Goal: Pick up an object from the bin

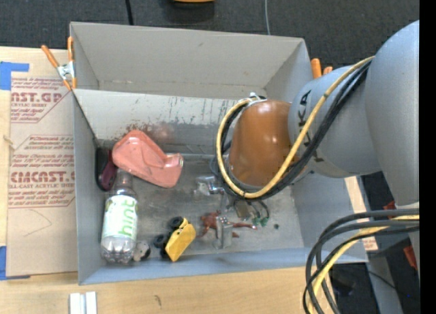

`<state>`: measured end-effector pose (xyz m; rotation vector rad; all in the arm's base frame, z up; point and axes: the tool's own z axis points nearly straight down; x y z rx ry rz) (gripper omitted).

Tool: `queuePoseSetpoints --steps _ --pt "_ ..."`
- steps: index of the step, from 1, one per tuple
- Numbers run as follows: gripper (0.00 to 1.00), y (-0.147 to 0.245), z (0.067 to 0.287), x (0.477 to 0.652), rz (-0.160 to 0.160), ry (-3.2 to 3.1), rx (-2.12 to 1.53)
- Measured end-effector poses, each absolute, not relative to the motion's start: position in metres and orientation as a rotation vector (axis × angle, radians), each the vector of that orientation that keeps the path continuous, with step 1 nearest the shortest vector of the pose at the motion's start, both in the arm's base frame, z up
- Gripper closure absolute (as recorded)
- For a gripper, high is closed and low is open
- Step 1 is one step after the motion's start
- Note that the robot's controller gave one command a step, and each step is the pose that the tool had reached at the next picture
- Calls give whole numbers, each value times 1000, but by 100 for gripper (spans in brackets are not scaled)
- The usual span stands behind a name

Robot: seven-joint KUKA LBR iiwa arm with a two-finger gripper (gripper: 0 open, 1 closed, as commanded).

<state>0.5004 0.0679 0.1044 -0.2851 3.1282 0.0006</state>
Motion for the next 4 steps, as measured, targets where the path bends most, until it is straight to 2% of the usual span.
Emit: queuePoseSetpoints --steps 1,2,3,4 --pt "0 68 104 500 1 3128 -285" --pt "0 73 92 498 -1 3104 -464" --pt "0 92 72 485 -1 3028 -809" --pt "100 111 57 476 3 3031 -779"
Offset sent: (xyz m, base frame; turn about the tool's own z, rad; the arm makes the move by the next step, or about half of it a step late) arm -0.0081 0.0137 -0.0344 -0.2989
